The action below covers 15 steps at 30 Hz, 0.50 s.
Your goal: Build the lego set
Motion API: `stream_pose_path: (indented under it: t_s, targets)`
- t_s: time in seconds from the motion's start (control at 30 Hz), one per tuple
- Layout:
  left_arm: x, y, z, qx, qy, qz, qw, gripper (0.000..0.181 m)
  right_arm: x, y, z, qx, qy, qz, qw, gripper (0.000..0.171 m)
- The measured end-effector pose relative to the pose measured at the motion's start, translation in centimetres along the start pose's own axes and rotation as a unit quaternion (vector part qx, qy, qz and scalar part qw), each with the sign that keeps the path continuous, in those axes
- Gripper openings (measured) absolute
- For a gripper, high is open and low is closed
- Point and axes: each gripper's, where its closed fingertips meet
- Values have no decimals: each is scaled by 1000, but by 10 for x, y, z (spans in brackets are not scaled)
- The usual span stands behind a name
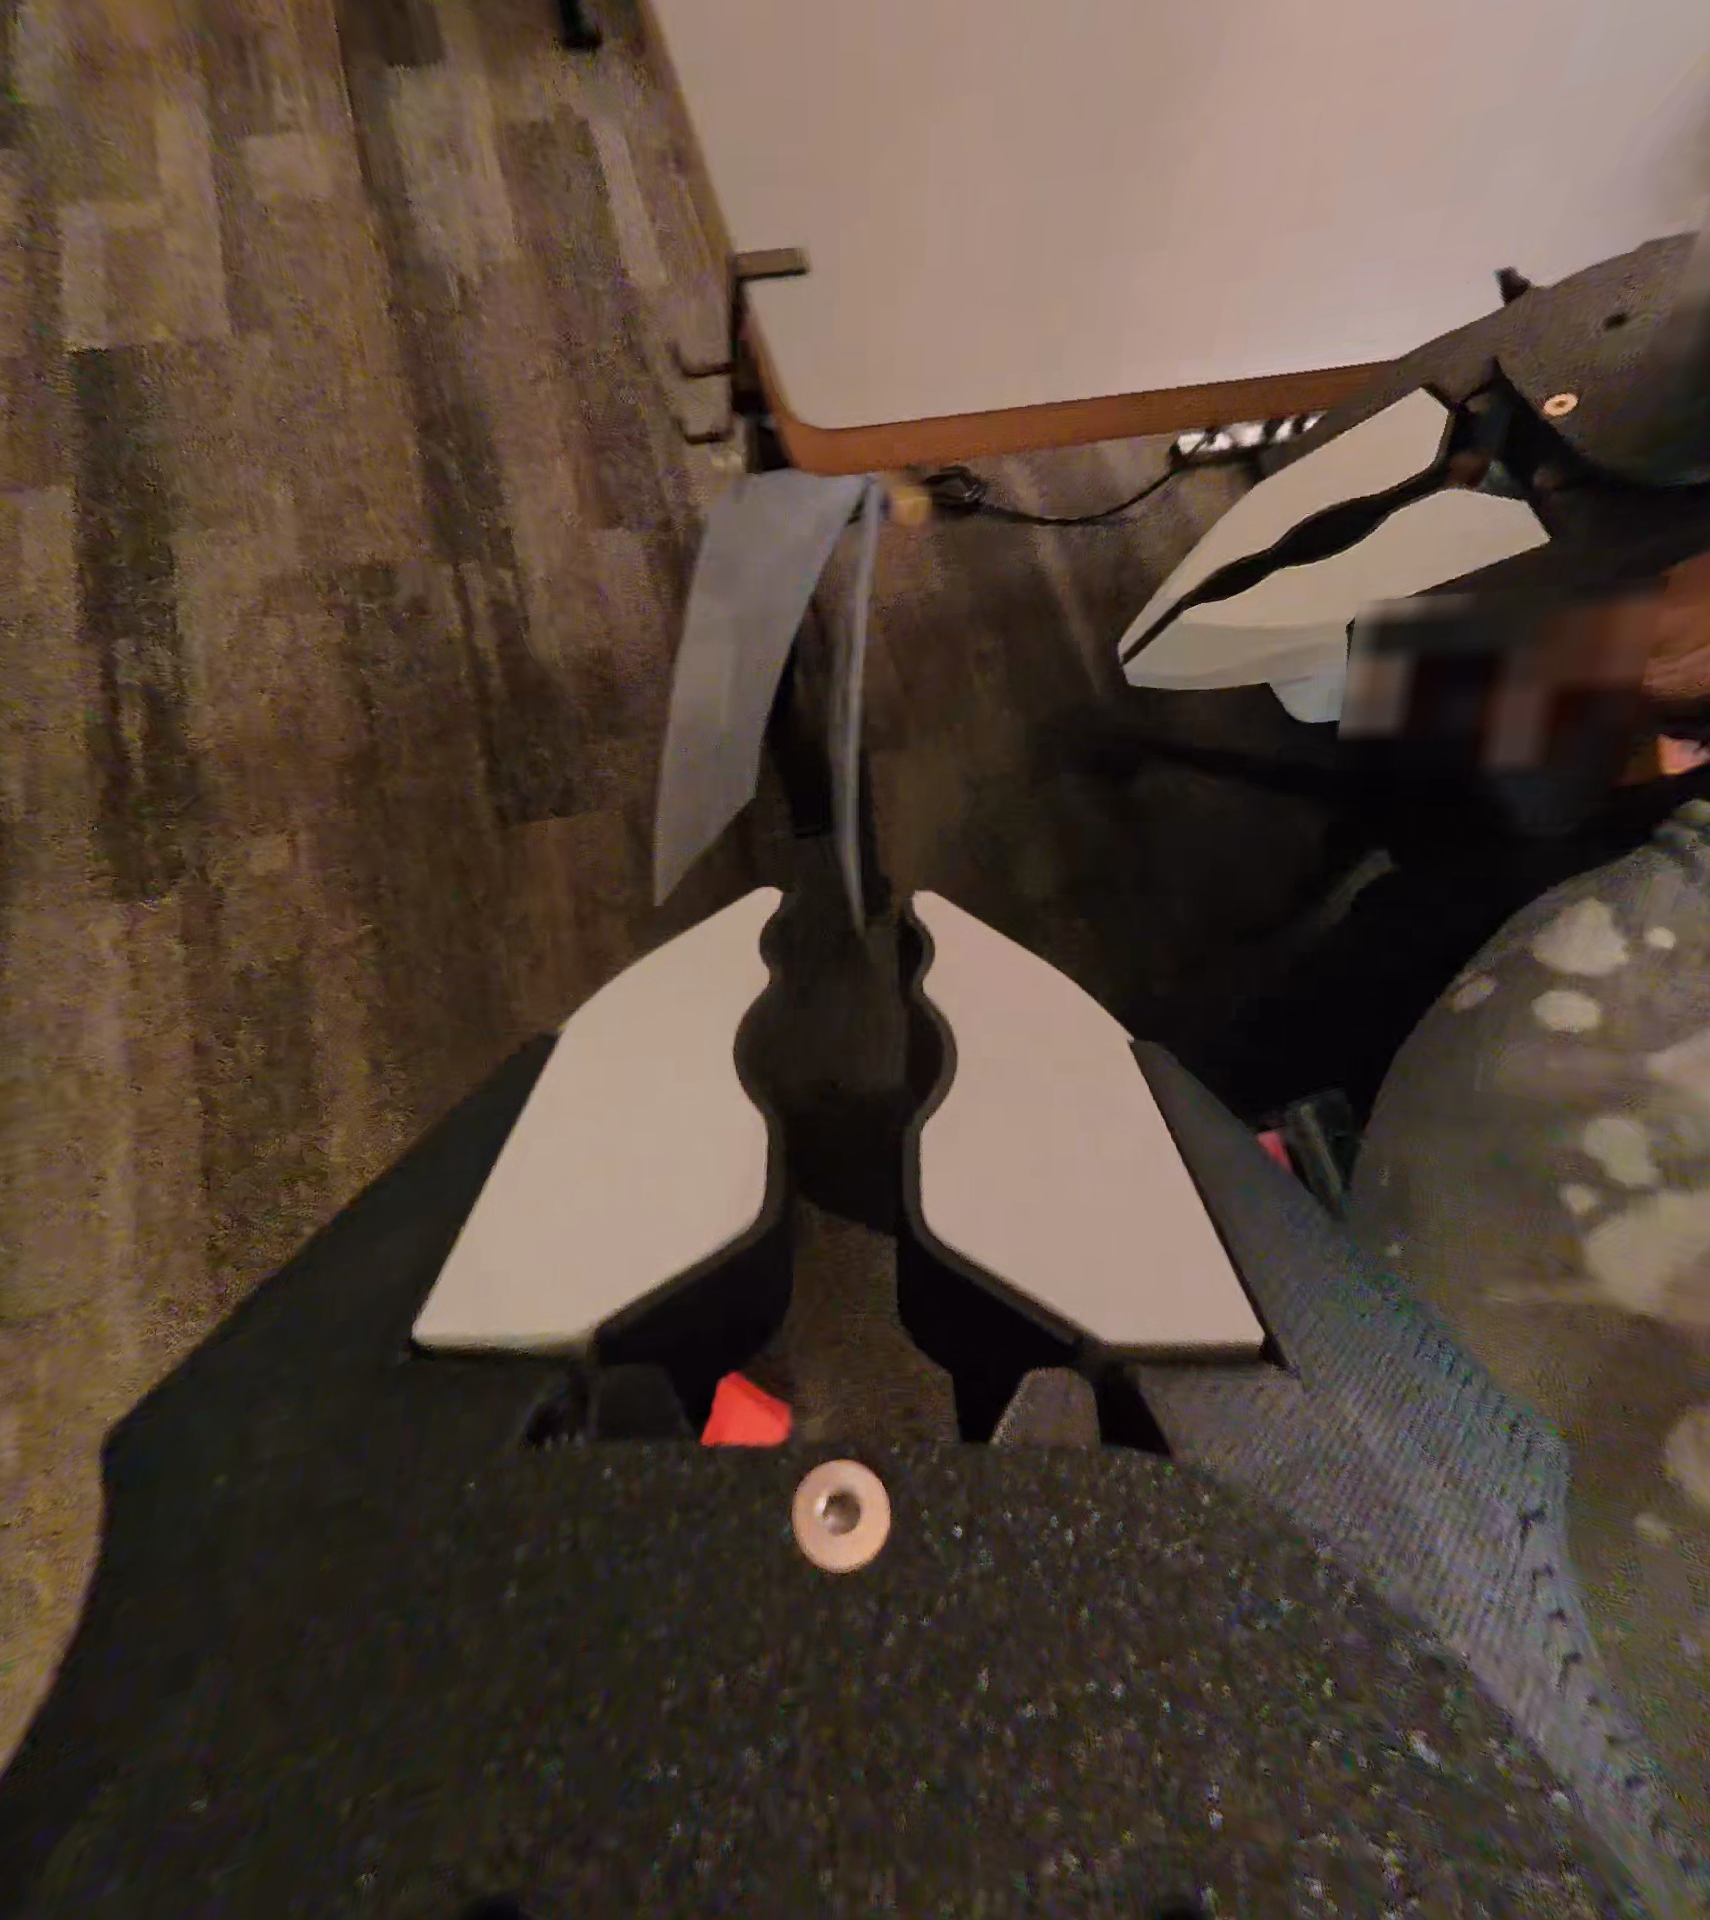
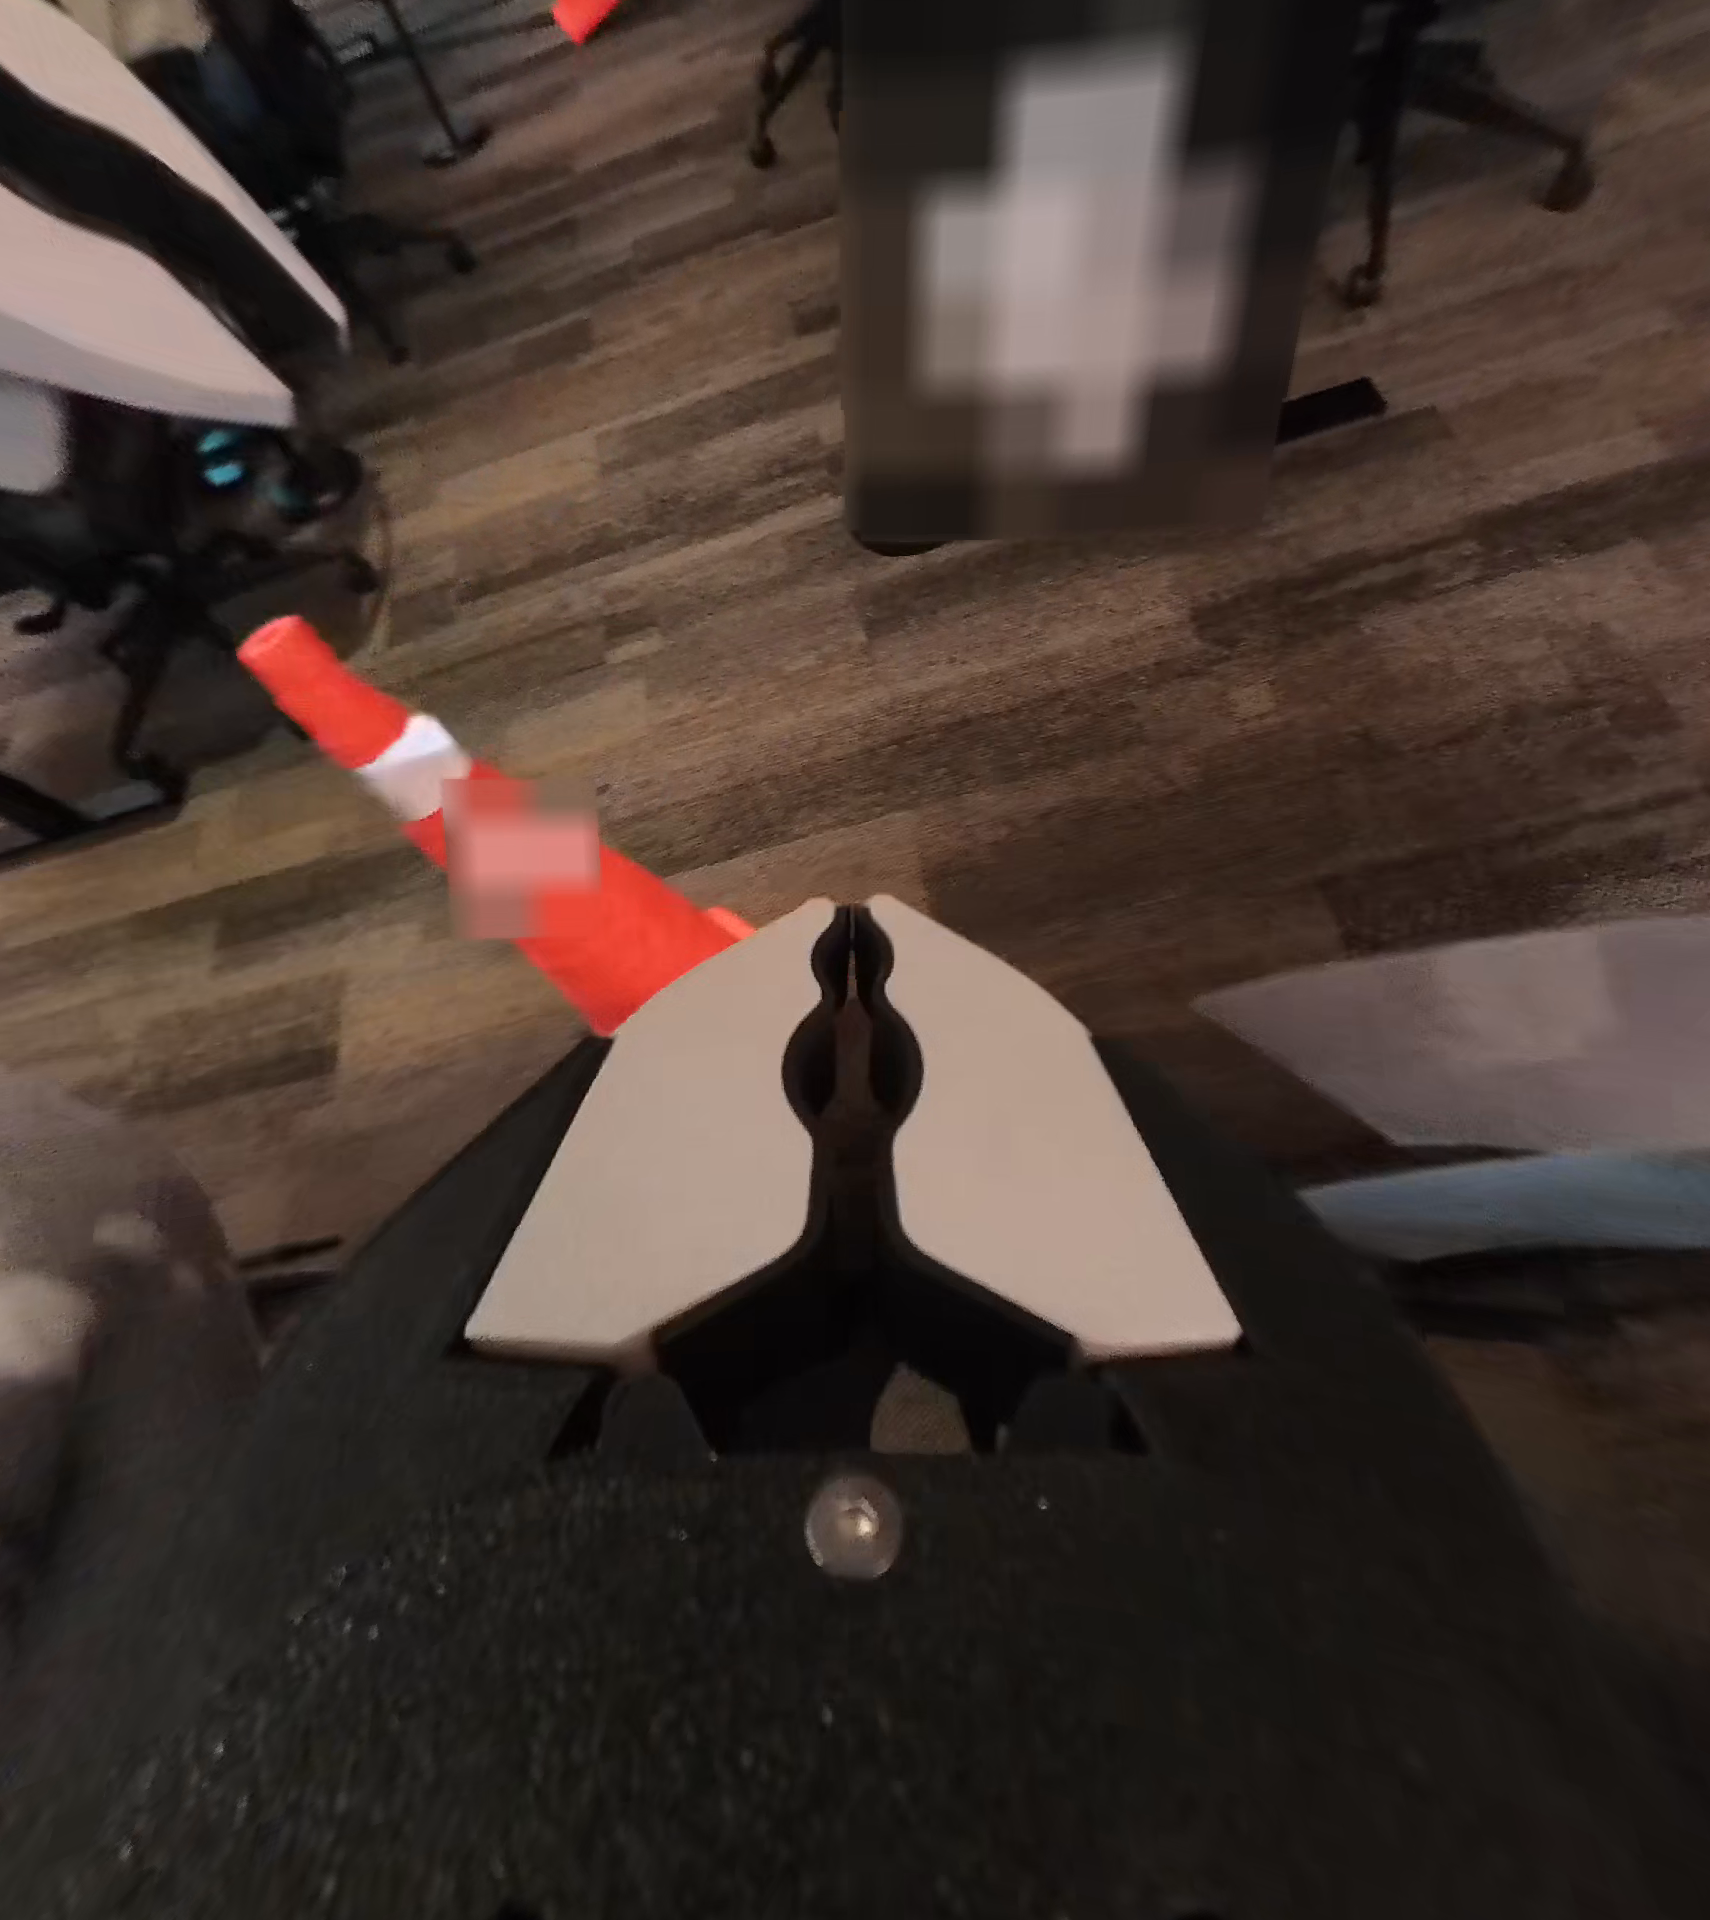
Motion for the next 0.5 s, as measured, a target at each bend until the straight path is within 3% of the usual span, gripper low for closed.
stream_pose_path:
  t_s: [0.17,0.27,0.37,0.5]
  targets:
    - [-133,115,23,-14,-37,14,999,10,142,117,43,-10,17,-21,1000,9]
    - [-197,179,68,-26,-59,-8,998,9,237,168,88,-37,5,-42,998,6]
    - [-250,238,140,-23,23,-50,998,8,327,177,150,-32,3,-90,995,4]
    - [-309,336,246,-6,94,-120,988,8,445,151,211,4,55,-185,981,3]
Point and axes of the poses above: each gripper's, where its closed fingertips meet, y out along the fingers, z out of its top, x = y × z across the jaws, and after that the axes turned 9 degrees about z, right-handed
